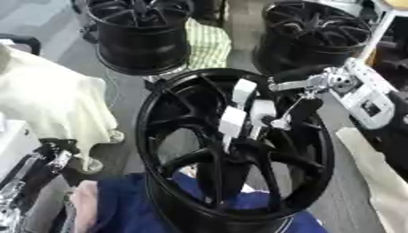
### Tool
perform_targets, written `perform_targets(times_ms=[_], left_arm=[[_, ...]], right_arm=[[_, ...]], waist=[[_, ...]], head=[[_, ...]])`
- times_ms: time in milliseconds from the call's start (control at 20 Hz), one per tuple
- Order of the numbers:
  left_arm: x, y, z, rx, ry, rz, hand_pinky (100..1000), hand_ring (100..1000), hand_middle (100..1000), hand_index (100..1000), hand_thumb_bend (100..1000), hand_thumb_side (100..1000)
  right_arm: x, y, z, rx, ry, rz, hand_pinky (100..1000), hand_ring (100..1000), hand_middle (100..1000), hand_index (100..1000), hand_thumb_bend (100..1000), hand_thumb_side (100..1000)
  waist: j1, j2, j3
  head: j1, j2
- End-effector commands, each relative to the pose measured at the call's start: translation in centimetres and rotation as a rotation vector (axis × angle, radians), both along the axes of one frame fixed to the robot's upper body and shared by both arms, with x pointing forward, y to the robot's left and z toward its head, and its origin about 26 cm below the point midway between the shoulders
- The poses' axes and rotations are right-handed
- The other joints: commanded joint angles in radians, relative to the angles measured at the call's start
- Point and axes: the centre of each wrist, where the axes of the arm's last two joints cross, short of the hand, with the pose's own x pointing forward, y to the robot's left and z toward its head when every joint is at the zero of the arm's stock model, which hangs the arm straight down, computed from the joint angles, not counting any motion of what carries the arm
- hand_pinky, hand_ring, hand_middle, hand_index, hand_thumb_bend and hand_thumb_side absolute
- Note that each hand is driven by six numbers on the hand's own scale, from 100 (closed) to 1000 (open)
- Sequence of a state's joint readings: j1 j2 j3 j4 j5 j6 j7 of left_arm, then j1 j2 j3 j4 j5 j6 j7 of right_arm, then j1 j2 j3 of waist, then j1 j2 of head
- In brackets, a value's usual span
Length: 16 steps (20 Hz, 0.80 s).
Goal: Pull the pin out of the wheel hub.
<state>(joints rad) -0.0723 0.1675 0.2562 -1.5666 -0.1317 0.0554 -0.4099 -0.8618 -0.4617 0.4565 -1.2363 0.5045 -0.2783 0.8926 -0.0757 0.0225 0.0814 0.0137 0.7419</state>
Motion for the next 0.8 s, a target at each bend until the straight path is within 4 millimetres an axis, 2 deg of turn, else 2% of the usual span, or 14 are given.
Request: perform_targets(times_ms=[50,300,350,400,500,800], left_arm=[[0.4,-0.1,0.9,0.013,-0.029,-0.013,505,825,629,781,187,543],[0.4,-0.1,0.9,0.013,-0.028,-0.013,505,825,629,782,188,543],[0.4,-0.1,0.9,0.013,-0.027,-0.014,505,825,629,782,188,543],[0.4,-0.1,0.9,0.013,-0.027,-0.014,504,825,629,782,187,543],[0.4,-0.1,0.9,0.012,-0.027,-0.014,504,825,628,782,188,543],[0.4,-0.2,0.9,0.010,-0.026,-0.015,504,825,628,782,189,543]], right_arm=[[0.2,-0.4,0.9,-0.028,-0.023,0.012,587,648,643,861,100,280],[0.0,-0.4,1.0,-0.025,-0.029,0.028,464,535,542,823,100,216],[-0.1,-0.5,1.1,-0.024,-0.031,0.031,464,535,542,823,100,216],[-0.3,-0.5,1.2,-0.022,-0.035,0.034,412,492,506,796,100,153],[-0.5,-0.6,1.6,-0.018,-0.043,0.040,367,455,463,761,100,100],[-1.0,-0.6,3.2,-0.003,-0.075,0.048,359,447,454,751,100,100]], waist=[[0.006,-0.008,-0.001],[0.006,-0.008,0.000],[0.005,-0.008,0.000],[0.005,-0.008,0.000],[0.005,-0.008,0.001],[0.003,-0.010,0.002]], head=[[-0.001,0.002],[-0.002,0.002],[-0.002,0.003],[-0.002,0.003],[-0.002,0.003],[-0.003,0.005]])
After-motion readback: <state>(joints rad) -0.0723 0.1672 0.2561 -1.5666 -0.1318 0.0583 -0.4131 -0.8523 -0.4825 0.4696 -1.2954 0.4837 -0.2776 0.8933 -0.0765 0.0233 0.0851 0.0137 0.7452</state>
